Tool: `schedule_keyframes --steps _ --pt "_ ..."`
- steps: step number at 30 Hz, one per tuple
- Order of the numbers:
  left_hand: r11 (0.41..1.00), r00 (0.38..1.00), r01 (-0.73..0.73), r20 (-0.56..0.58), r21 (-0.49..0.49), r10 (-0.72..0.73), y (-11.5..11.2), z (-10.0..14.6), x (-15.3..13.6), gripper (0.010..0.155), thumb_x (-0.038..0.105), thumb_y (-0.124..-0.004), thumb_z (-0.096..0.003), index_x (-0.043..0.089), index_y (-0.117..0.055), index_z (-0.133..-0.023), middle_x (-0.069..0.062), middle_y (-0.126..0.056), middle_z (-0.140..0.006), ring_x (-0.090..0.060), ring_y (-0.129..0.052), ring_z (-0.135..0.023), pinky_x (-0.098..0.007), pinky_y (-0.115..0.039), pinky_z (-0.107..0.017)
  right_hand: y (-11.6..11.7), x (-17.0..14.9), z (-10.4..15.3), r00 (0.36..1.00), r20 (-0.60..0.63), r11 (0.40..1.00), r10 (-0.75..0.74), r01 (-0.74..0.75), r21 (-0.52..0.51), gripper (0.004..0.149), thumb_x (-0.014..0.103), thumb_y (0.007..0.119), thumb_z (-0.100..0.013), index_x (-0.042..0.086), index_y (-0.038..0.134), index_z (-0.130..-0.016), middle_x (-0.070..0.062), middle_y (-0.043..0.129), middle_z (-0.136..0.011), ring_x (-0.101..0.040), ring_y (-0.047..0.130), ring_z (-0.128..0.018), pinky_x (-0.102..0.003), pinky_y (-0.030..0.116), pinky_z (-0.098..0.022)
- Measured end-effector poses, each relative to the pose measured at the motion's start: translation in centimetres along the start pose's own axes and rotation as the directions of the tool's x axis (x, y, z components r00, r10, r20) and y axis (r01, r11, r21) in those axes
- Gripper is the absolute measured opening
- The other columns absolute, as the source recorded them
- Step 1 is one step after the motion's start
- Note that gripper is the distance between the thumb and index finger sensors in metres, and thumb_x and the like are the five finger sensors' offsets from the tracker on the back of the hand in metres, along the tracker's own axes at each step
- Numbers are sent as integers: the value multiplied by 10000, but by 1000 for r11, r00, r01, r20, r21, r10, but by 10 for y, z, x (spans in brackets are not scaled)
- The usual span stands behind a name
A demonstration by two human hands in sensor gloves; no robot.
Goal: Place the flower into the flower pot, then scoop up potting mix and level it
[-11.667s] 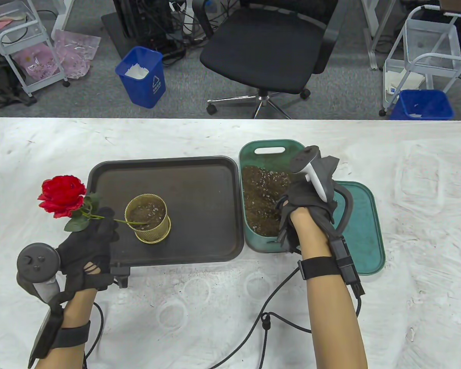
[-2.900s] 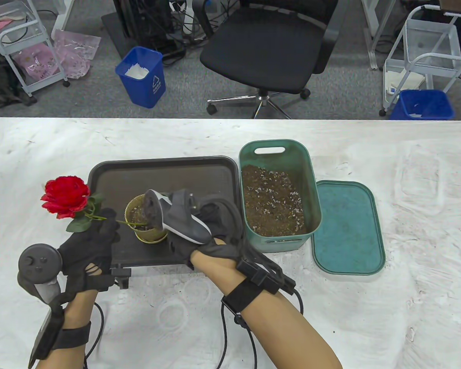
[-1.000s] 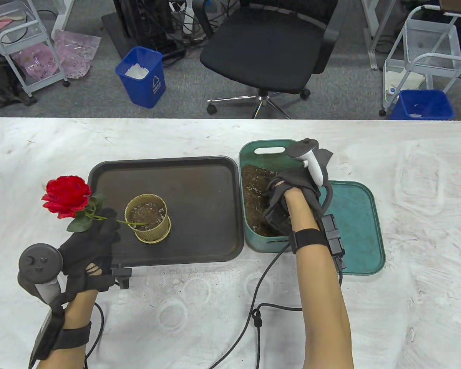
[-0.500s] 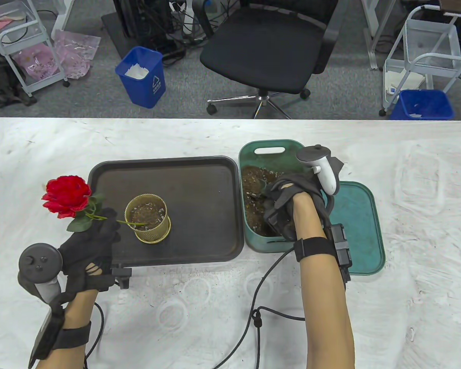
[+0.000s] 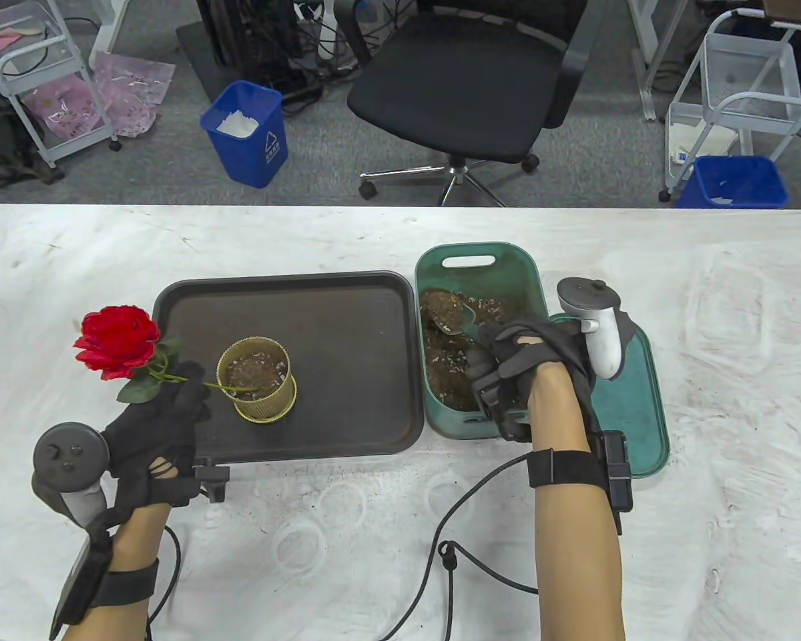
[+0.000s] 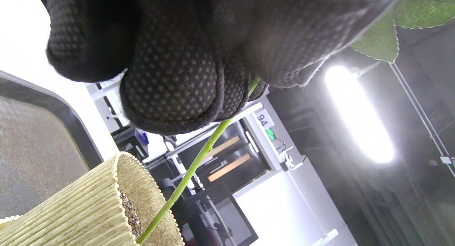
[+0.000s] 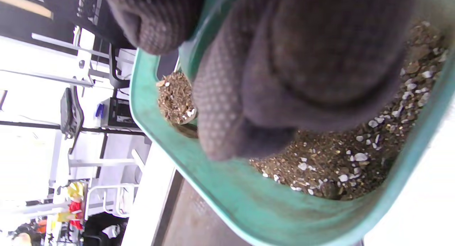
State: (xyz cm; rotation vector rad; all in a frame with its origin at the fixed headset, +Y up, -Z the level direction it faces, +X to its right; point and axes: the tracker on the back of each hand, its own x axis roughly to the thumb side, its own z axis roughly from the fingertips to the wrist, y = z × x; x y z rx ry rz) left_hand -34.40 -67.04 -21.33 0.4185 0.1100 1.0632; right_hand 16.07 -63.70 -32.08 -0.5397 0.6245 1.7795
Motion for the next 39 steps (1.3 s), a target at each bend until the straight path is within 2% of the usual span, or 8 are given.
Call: schedule_keyframes --steps 7,12,18,24,29,32,36,39 --pt "1000 1000 -1 2 -3 1 0 0 0 428 427 -904 -403 211 -953 -770 -24 -1031 -655 -177 -1128 -339 -379 -946 -347 -13 -4 20 997 56 998 -53 55 -37 539 288 726 -412 17 708 -878 -152 985 -614 -285 1099 -266 -352 972 -115" --pt "1000 1000 -3 2 -4 3 -1 0 0 427 426 -904 -404 211 -954 -769 -25 -1032 -654 -176 -1129 -338 -379 -947 -348 -4 3 35 993 114 1000 -22 24 -13 538 290 725 -413 22 709 -879 -150 983 -616 -284 1095 -266 -354 968 -116" --pt "1000 1000 0 2 -2 0 0 0 0 427 427 -904 -404 211 -955 -769 -24 -1031 -656 -177 -1129 -338 -379 -946 -348 39 18 44 981 195 994 16 -37 103 538 292 725 -415 14 707 -876 -154 983 -610 -281 1095 -261 -351 969 -114" --pt "1000 1000 -2 -1 -1 2 0 0 -1 427 426 -904 -404 211 -954 -769 -22 -1032 -654 -178 -1128 -339 -380 -946 -347 107 29 39 969 235 963 72 -129 236 538 296 724 -418 9 704 -873 -155 982 -608 -276 1098 -257 -347 972 -110" --pt "1000 1000 -3 -2 -1 3 0 0 -1 428 427 -904 -404 211 -953 -770 -24 -1031 -656 -176 -1128 -338 -378 -947 -347 158 35 29 961 237 932 141 -210 296 540 299 722 -420 7 701 -874 -155 982 -609 -274 1099 -258 -344 974 -111" --pt "1000 1000 -3 0 -2 3 0 0 -1 427 427 -903 -405 211 -953 -770 -25 -1031 -655 -176 -1128 -339 -378 -946 -349 183 37 21 957 226 921 182 -247 301 539 299 722 -421 8 699 -874 -155 981 -609 -274 1099 -259 -344 975 -111" --pt "1000 1000 -3 0 -2 3 0 0 0 427 427 -904 -404 211 -953 -770 -25 -1030 -656 -177 -1128 -339 -378 -946 -349 203 36 11 946 211 916 248 -300 268 540 295 720 -421 6 695 -876 -158 977 -614 -280 1097 -265 -351 973 -118" --pt "1000 1000 -3 3 -5 3 0 0 0 429 426 -904 -404 210 -953 -771 -27 -1030 -656 -176 -1128 -338 -379 -946 -348 214 39 12 908 237 905 345 -389 171 541 291 723 -420 3 694 -877 -163 976 -615 -287 1095 -270 -358 972 -122"
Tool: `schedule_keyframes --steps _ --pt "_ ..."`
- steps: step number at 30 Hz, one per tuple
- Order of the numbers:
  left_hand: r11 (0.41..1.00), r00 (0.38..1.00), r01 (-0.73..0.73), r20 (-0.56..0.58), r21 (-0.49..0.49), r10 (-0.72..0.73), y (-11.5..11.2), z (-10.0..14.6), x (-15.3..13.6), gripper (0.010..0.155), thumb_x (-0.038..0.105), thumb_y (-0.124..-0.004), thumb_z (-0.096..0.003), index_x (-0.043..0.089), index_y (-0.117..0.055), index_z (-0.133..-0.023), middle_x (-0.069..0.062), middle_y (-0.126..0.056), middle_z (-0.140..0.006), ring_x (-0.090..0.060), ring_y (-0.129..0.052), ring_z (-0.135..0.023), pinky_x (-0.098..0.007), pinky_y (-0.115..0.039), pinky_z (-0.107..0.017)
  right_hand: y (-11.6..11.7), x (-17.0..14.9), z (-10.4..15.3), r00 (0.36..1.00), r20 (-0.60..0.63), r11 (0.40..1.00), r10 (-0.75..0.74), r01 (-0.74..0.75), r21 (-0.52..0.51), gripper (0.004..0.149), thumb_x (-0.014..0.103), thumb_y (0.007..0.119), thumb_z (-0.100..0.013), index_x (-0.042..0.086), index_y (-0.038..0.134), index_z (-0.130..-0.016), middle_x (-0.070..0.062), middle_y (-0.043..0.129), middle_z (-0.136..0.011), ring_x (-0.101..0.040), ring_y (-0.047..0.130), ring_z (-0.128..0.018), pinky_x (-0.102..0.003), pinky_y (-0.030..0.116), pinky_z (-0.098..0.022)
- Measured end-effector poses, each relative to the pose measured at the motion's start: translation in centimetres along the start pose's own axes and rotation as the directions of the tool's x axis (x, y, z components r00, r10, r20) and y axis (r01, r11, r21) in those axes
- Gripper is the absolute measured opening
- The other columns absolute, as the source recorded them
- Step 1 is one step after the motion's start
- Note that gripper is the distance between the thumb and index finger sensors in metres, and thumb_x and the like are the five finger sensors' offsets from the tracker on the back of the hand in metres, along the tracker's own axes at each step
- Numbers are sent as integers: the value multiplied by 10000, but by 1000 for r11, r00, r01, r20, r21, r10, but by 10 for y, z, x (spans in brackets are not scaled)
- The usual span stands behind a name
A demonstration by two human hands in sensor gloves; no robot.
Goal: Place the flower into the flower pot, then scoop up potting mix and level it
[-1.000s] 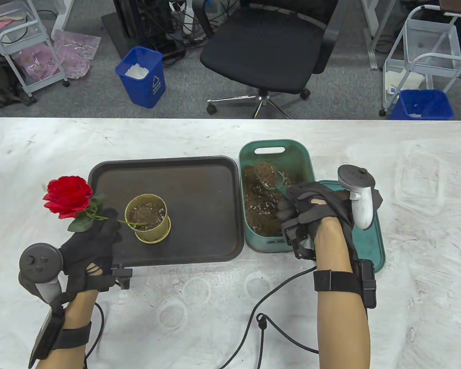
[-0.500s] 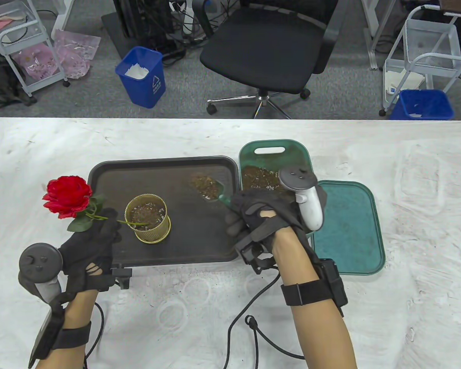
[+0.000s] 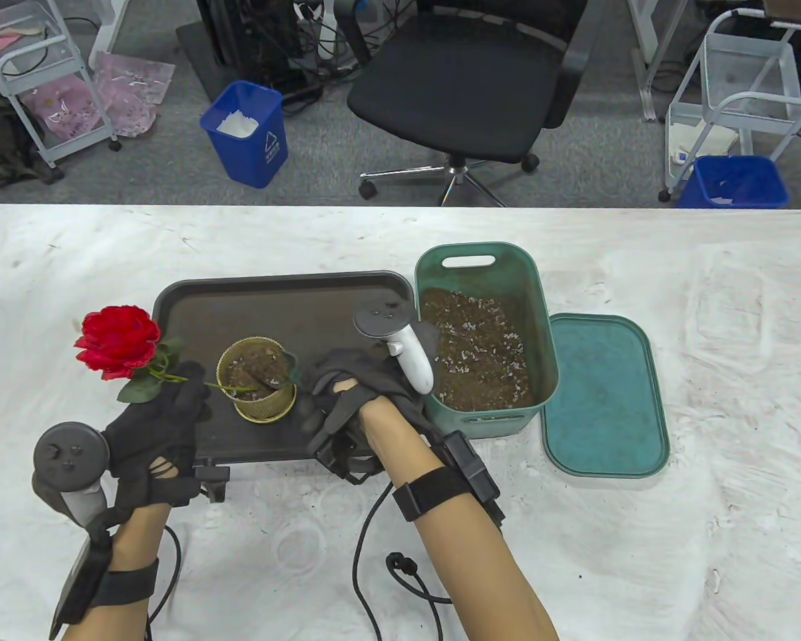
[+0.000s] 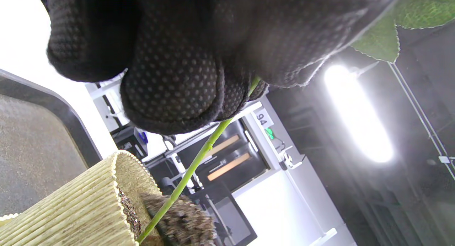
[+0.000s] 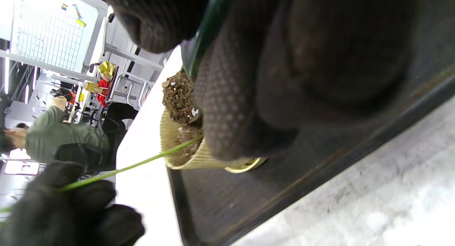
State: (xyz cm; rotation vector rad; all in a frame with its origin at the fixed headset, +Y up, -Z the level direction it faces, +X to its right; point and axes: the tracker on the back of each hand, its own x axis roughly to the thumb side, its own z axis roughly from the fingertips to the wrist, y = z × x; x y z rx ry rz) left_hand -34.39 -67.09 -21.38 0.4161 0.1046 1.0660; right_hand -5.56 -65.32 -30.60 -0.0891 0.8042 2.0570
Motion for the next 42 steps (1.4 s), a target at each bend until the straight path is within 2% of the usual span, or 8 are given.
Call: schedule_keyframes --steps 4,8,15,20,27,31,36,42 --pt "1000 1000 6 5 0 -6 0 0 0 429 427 -904 -403 211 -953 -770 -25 -1031 -655 -177 -1128 -338 -378 -946 -348 10 14 5 986 55 983 155 -148 -111 537 297 747 -421 10 706 -872 -162 984 -607 -285 1098 -260 -358 973 -114" --pt "1000 1000 7 3 4 -7 1 0 0 428 426 -905 -404 210 -954 -770 -25 -1031 -655 -177 -1128 -338 -378 -947 -348 23 31 14 929 80 913 362 -336 -231 534 305 778 -419 20 722 -867 -163 991 -602 -290 1097 -255 -365 969 -110" --pt "1000 1000 10 9 1 -10 0 0 -1 428 426 -905 -403 211 -954 -769 -25 -1031 -654 -177 -1128 -337 -379 -946 -347 54 49 39 649 69 583 757 -625 -519 531 319 830 -395 61 759 -854 -131 1012 -590 -285 1097 -253 -374 964 -114" --pt "1000 1000 6 4 2 -6 0 0 0 426 426 -904 -404 211 -954 -769 -27 -1031 -655 -178 -1128 -337 -379 -947 -347 56 52 52 561 41 471 827 -650 -596 529 319 829 -394 67 760 -854 -129 1012 -592 -286 1097 -259 -377 963 -120" --pt "1000 1000 11 12 -1 -11 -1 0 0 427 426 -904 -404 210 -954 -769 -26 -1031 -655 -177 -1128 -337 -379 -946 -348 28 47 71 624 61 526 779 -598 -605 528 317 822 -393 62 761 -851 -130 1012 -585 -285 1096 -255 -379 962 -116" --pt "1000 1000 13 10 1 -13 0 0 0 428 426 -904 -403 209 -953 -770 -27 -1031 -654 -177 -1128 -336 -379 -946 -349 -14 42 93 702 46 563 710 -527 -637 528 316 821 -393 59 762 -850 -134 1012 -584 -287 1096 -252 -382 961 -116" --pt "1000 1000 12 9 1 -12 0 1 0 428 425 -903 -405 209 -952 -770 -29 -1030 -655 -178 -1128 -337 -379 -946 -349 -86 30 121 800 -35 538 599 -434 -723 526 313 819 -396 53 762 -850 -141 1011 -581 -292 1094 -248 -383 959 -112" --pt "1000 1000 16 9 3 -16 0 0 0 428 425 -904 -403 209 -954 -770 -27 -1030 -655 -178 -1128 -337 -380 -946 -347 -138 0 114 843 -210 502 496 -475 -722 526 317 818 -398 41 770 -843 -149 1015 -560 -285 1096 -224 -373 960 -92"
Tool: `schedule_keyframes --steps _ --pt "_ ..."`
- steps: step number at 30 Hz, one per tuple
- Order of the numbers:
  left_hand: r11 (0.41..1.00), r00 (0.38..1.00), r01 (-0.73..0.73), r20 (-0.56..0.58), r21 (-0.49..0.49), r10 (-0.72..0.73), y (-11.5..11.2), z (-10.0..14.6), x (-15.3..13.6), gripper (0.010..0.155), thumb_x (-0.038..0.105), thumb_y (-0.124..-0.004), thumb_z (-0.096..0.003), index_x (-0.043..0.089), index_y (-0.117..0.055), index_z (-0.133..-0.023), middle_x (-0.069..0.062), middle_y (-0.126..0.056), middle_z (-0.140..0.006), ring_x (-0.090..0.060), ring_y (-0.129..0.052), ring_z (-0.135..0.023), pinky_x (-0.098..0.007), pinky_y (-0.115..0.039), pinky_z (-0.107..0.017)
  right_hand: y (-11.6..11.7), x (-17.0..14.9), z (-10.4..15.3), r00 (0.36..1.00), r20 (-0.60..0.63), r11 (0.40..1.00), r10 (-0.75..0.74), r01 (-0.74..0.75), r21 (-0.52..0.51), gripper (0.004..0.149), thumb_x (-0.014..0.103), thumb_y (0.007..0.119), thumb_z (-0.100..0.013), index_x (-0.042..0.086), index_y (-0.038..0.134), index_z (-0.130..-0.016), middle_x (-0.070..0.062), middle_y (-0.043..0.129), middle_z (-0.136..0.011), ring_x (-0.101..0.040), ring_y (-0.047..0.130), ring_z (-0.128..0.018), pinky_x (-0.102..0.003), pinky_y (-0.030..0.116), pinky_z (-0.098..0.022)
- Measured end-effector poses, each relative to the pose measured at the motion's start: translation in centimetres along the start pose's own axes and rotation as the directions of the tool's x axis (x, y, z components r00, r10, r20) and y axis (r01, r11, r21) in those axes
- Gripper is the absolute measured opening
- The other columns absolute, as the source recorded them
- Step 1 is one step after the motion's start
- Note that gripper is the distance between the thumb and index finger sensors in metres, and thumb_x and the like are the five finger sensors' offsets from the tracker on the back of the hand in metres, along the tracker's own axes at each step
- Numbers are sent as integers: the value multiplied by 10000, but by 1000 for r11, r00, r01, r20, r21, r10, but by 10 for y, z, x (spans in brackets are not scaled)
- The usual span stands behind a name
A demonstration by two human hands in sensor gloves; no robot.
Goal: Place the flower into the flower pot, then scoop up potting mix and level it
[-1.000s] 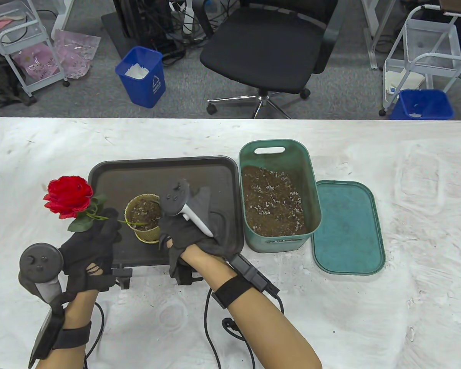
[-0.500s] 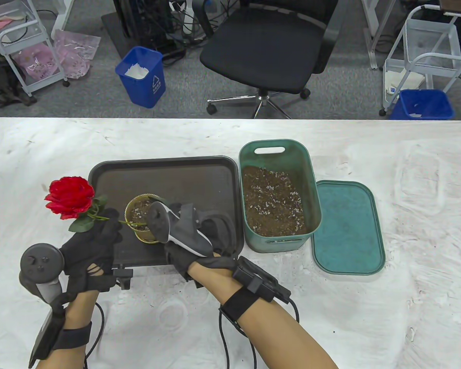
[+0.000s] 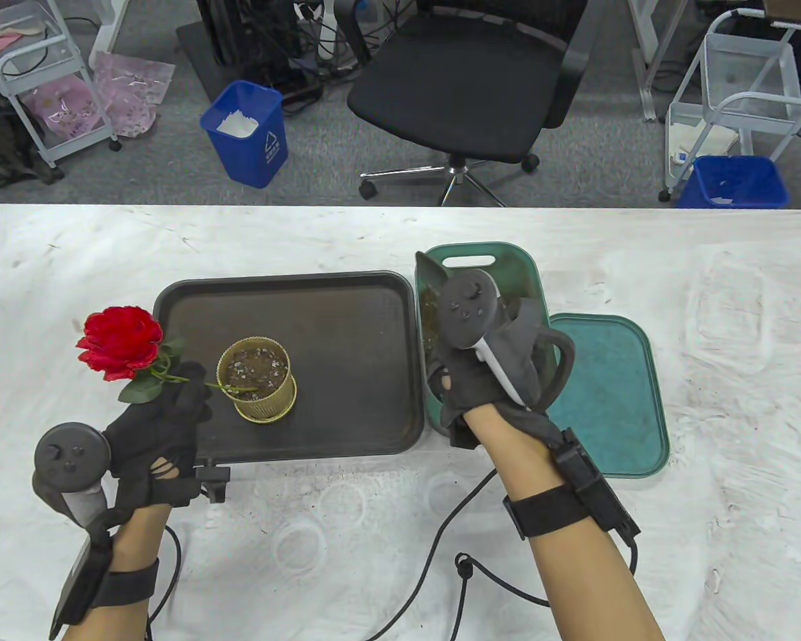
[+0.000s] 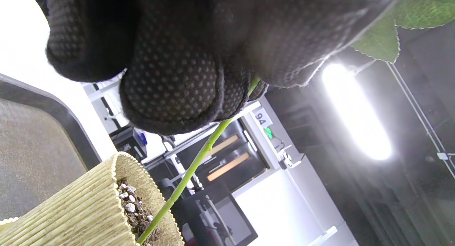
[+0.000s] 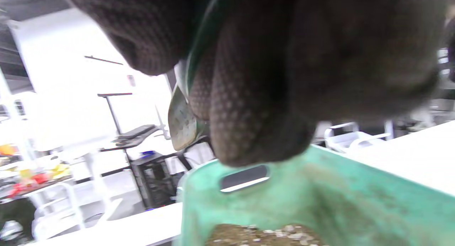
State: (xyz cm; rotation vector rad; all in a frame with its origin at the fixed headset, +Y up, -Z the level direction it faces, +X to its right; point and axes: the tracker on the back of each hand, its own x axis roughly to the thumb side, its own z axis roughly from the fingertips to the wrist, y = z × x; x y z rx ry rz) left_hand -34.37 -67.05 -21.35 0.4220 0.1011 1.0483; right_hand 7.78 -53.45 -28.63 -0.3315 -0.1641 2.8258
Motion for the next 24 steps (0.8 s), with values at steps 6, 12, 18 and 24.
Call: schedule_keyframes --steps 6,12,18,24 --pt "1000 1000 0 -3 2 0 0 0 0 428 425 -904 -404 209 -954 -769 -26 -1031 -654 -178 -1128 -335 -379 -946 -348 37 -32 -32 968 -139 911 208 -139 388 523 321 802 -413 41 768 -854 -154 1011 -564 -287 1088 -226 -370 951 -100" --pt "1000 1000 -4 -6 2 4 1 0 0 428 426 -904 -403 209 -954 -769 -28 -1031 -654 -179 -1128 -337 -380 -946 -347 59 -45 -42 914 -159 773 373 -211 598 493 338 785 -431 66 814 -840 -144 1027 -502 -257 1060 -154 -343 917 -50" --pt "1000 1000 2 -3 3 -2 1 0 0 428 426 -904 -404 209 -954 -769 -27 -1031 -654 -178 -1128 -336 -380 -946 -347 72 -51 -50 935 -180 741 307 -116 661 481 341 779 -427 68 842 -819 -136 1036 -456 -241 1050 -109 -336 906 -19" --pt "1000 1000 -2 -7 5 2 1 -1 0 428 425 -904 -404 207 -954 -770 -25 -1031 -654 -179 -1128 -338 -380 -946 -345 74 -66 -56 951 -253 720 177 50 692 495 336 761 -422 47 834 -818 -133 1033 -458 -233 1052 -110 -328 909 -16"
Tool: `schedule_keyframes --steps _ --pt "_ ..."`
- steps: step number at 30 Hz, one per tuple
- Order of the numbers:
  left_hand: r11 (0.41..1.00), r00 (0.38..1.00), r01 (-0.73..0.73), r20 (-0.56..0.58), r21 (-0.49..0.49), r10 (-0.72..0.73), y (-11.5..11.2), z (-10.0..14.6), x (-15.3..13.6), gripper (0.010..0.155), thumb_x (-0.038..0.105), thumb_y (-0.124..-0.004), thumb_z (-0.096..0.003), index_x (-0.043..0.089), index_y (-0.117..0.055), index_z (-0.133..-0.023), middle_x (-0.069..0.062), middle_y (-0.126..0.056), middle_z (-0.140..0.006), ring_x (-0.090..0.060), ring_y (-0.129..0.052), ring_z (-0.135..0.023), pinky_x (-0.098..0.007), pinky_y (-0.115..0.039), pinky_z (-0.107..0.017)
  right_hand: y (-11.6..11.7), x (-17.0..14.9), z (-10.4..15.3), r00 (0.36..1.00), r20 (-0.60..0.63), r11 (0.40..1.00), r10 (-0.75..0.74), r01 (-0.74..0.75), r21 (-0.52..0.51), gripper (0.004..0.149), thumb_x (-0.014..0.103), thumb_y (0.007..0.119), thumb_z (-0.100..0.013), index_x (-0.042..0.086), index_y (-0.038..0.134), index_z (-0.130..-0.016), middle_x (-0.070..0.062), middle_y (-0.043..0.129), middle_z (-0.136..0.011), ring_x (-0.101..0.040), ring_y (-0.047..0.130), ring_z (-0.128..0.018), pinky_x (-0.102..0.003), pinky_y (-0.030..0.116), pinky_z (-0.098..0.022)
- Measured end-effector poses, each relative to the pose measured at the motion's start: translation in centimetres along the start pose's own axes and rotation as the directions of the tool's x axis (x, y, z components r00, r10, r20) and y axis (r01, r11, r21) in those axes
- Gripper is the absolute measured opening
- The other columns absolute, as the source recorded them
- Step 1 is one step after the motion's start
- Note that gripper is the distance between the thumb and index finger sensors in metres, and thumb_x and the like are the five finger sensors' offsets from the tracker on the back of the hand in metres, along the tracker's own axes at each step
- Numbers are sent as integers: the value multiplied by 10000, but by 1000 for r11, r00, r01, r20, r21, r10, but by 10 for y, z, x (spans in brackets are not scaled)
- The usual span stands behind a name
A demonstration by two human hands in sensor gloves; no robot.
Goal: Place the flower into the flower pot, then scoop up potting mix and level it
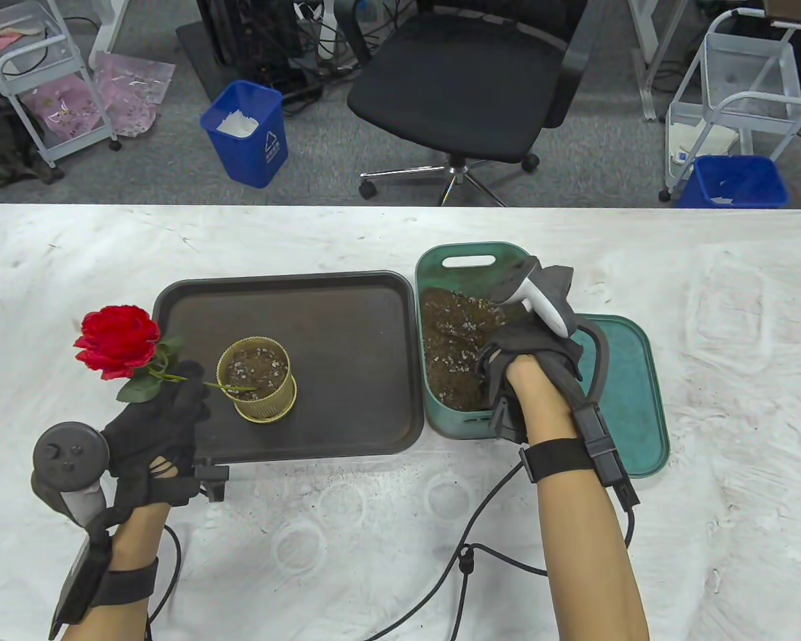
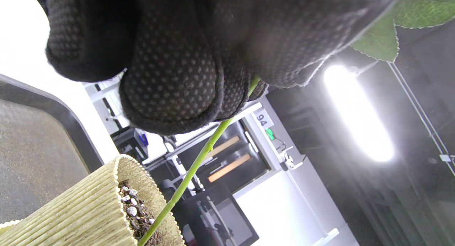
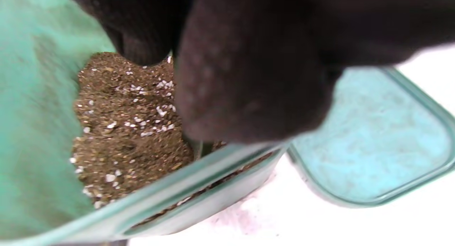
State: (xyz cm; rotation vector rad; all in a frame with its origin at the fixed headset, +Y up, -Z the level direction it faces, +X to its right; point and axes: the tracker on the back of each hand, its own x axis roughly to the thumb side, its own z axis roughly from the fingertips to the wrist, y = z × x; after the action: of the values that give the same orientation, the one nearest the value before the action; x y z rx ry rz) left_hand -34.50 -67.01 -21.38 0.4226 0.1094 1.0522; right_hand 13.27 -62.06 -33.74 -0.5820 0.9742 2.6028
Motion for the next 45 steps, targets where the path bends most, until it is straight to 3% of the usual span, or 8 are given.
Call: schedule_keyframes --steps 8,17,22,27,37,45 --pt "1000 1000 0 -2 2 0 0 0 0 427 424 -904 -404 207 -954 -768 -26 -1031 -654 -179 -1128 -337 -381 -946 -346 8 -8 -14 956 80 952 -282 269 144 512 336 741 -434 17 794 -831 -130 1022 -484 -218 1058 -131 -308 919 -26" --pt "1000 1000 -3 1 -3 3 0 -1 0 427 425 -903 -404 209 -953 -770 -27 -1031 -654 -179 -1128 -338 -381 -945 -348 19 -10 -29 867 76 863 -492 475 171 535 330 745 -433 -7 751 -849 -146 1009 -524 -225 1069 -161 -306 934 -44" --pt "1000 1000 0 0 0 0 0 -1 0 428 424 -905 -403 207 -955 -769 -27 -1031 -654 -179 -1127 -338 -381 -946 -347 19 -14 -28 790 95 793 -605 588 163 542 306 741 -423 2 714 -871 -140 995 -575 -248 1077 -212 -326 945 -79" --pt "1000 1000 -3 1 -4 3 0 0 0 428 426 -904 -403 210 -953 -769 -24 -1031 -654 -178 -1127 -338 -380 -946 -347 24 -31 -23 661 109 668 -742 720 186 531 291 729 -419 22 709 -876 -141 984 -603 -270 1081 -250 -350 952 -106" --pt "1000 1000 -2 2 -2 2 0 0 0 429 425 -905 -403 207 -955 -769 -28 -1032 -653 -177 -1128 -336 -380 -946 -346 22 -48 -4 533 166 556 -829 818 149 529 293 724 -416 22 715 -869 -143 988 -596 -270 1087 -246 -347 961 -100" --pt "1000 1000 -5 3 -5 5 -1 1 0 428 424 -905 -404 207 -954 -769 -28 -1031 -654 -179 -1128 -336 -380 -946 -347 18 -34 22 518 263 569 -814 802 184 527 299 729 -420 20 720 -867 -147 992 -590 -269 1090 -238 -346 962 -94"
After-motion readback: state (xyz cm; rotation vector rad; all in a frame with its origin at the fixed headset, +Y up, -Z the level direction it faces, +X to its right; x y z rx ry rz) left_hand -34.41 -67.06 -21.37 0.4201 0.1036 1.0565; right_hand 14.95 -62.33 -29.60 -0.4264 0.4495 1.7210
